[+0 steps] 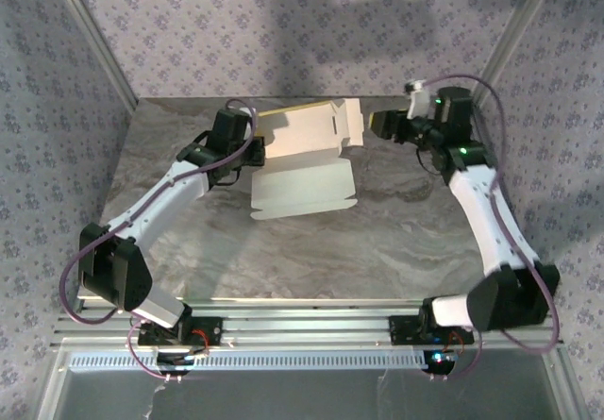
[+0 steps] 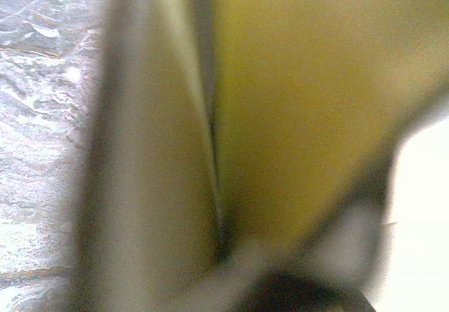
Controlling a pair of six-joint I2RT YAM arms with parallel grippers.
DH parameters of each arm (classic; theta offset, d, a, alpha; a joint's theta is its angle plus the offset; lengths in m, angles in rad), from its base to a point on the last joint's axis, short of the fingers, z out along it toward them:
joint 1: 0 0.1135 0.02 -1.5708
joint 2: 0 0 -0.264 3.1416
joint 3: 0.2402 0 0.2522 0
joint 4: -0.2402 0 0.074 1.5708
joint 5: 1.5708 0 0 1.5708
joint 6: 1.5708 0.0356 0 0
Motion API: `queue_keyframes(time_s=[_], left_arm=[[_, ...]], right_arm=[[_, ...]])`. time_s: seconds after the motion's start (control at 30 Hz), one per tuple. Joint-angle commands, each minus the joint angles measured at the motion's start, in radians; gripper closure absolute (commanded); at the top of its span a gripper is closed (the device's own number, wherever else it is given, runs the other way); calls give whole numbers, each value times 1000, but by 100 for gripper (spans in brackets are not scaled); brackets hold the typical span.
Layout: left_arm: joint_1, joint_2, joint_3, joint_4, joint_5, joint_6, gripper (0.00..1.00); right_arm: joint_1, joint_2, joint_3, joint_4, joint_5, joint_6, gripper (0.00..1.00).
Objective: Fold the paper box
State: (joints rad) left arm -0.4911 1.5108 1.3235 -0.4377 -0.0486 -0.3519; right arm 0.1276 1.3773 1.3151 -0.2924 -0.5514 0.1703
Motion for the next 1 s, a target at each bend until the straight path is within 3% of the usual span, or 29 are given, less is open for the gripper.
queue_keyframes(time_s=[0.0, 0.17, 0.27, 0.57, 0.7, 0.87, 0.97], left_arm=[[13, -23, 48, -73, 88, 37, 100], [29, -27, 44, -77, 116, 44, 100], [32, -26, 45, -75, 126, 47, 100], [32, -16, 57, -81, 142, 45, 100], [31, -14, 63, -86, 139, 44, 100], [27, -5, 69, -85, 143, 29, 100], [18, -4, 71, -83, 143, 17, 100]], right_arm=[[60, 48, 40, -99, -19, -228, 46], [84, 95, 62, -111, 98, -241, 46], [84, 111, 60, -95, 82, -241, 46], [125, 160, 106, -107, 83, -253, 59], [142, 145, 102, -108, 139, -253, 76], [225, 99, 64, -96, 358, -266, 97], [282, 85, 41, -85, 550, -231, 100]])
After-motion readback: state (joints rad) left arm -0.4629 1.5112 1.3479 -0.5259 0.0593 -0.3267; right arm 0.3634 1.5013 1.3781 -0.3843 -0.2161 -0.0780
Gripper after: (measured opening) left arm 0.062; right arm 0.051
